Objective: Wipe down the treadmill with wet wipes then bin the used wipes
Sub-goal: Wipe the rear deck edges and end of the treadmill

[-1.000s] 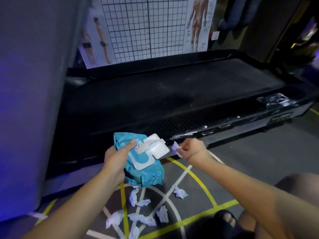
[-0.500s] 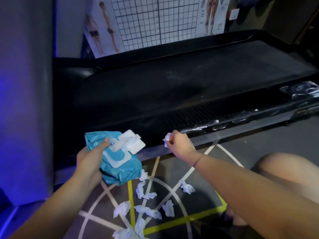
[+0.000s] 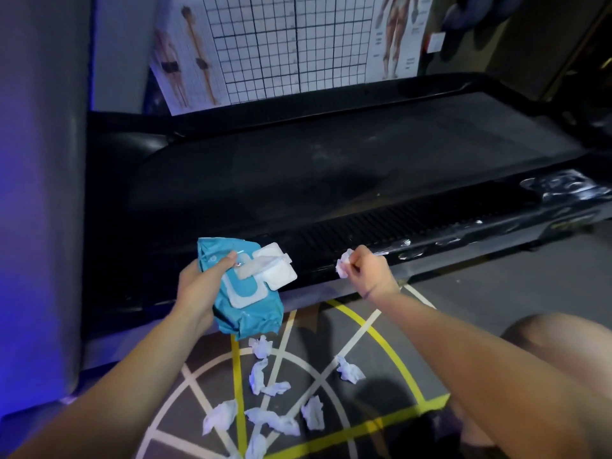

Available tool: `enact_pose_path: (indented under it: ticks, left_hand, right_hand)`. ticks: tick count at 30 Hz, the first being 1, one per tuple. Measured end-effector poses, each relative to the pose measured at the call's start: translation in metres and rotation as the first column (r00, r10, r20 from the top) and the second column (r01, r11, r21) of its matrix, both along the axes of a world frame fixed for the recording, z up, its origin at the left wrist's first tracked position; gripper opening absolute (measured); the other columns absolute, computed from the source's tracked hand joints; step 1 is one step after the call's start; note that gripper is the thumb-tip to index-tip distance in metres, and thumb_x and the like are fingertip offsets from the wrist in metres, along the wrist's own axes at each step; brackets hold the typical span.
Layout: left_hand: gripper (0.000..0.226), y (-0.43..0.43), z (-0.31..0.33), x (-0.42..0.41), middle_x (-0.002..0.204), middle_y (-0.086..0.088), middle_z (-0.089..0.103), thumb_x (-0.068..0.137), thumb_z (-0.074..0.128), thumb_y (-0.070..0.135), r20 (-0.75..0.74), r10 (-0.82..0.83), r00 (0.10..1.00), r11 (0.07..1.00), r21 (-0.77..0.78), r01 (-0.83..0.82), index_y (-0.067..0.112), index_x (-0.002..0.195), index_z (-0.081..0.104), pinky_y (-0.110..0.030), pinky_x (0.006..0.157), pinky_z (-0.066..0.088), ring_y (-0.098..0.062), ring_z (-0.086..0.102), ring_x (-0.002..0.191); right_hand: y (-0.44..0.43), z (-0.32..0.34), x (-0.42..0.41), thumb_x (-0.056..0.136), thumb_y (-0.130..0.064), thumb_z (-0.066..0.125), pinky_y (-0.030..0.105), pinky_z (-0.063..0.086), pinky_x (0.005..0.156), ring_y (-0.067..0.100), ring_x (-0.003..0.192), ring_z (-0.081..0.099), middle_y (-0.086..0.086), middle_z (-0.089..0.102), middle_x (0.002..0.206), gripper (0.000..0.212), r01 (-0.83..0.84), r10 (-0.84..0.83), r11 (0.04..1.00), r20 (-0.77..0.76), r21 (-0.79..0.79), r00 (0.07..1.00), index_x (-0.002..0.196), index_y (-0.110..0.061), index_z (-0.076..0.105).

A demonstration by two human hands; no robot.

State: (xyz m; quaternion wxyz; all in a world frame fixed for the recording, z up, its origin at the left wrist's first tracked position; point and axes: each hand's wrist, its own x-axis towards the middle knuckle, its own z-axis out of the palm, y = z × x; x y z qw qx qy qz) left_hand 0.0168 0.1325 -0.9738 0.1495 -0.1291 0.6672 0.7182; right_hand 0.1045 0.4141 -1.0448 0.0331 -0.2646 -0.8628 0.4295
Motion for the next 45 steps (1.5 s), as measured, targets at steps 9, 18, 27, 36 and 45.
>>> enact_pose_path:
  ticks: [9,18,27,36,45]
  left_hand:
    - [0.024,0.012,-0.012,-0.016,0.104,-0.013,0.081,0.092,0.079,0.016,0.029,-0.151,0.988,0.988,0.041,0.15,0.009,0.115,0.075,-0.041,0.08,0.062,-0.029,0.079,0.09]
    - [0.023,0.023,-0.022,-0.019,0.1,-0.01,0.081,0.093,0.08,0.02,0.038,-0.169,0.985,0.986,0.008,0.168,0.012,0.114,0.074,-0.043,0.082,0.063,-0.03,0.08,0.091]
    - [0.024,0.02,-0.034,-0.024,0.104,-0.013,0.081,0.094,0.078,0.019,0.046,-0.182,0.982,0.983,0.017,0.181,0.01,0.116,0.074,-0.039,0.077,0.063,-0.031,0.079,0.093]
    - [0.026,0.03,-0.04,-0.031,0.103,-0.012,0.081,0.093,0.079,0.02,0.07,-0.217,0.974,0.976,-0.004,0.218,0.009,0.116,0.074,-0.035,0.07,0.062,-0.029,0.079,0.092]
    - [0.033,0.026,-0.04,-0.026,0.104,-0.011,0.081,0.09,0.082,0.025,0.051,-0.243,0.969,0.97,-0.017,0.244,0.009,0.118,0.073,-0.039,0.081,0.062,-0.03,0.078,0.097]
  right_hand:
    - [0.034,0.017,0.027,0.094,-0.037,0.057,0.037,0.055,0.075,0.022,0.078,0.066,-0.004,0.07,0.082,0.022,0.177,-0.184,0.976,0.05,0.13,0.982,0.082,-0.019,0.052]
    - [-0.021,0.026,-0.011,0.097,-0.03,0.053,0.042,0.05,0.071,0.035,0.089,0.066,0.006,0.068,0.099,0.013,-0.192,0.191,0.899,0.041,0.394,0.981,0.106,-0.02,0.052]
    - [-0.024,0.01,-0.019,0.094,-0.011,0.058,0.036,0.032,0.067,0.029,0.098,0.051,0.009,0.05,0.108,0.011,-0.286,0.317,0.707,0.072,0.646,0.946,0.101,-0.004,0.064]
    - [0.005,0.012,-0.005,0.085,0.003,0.058,0.04,0.05,0.085,0.027,0.122,0.047,0.007,0.048,0.131,0.038,-0.408,0.332,0.663,0.242,0.627,0.912,0.121,-0.009,0.058]
    - [0.027,0.024,0.001,0.089,0.008,0.053,0.032,0.048,0.087,0.024,0.129,0.044,0.005,0.046,0.136,0.049,-0.337,0.147,0.667,0.327,0.664,0.934,0.133,-0.012,0.056]
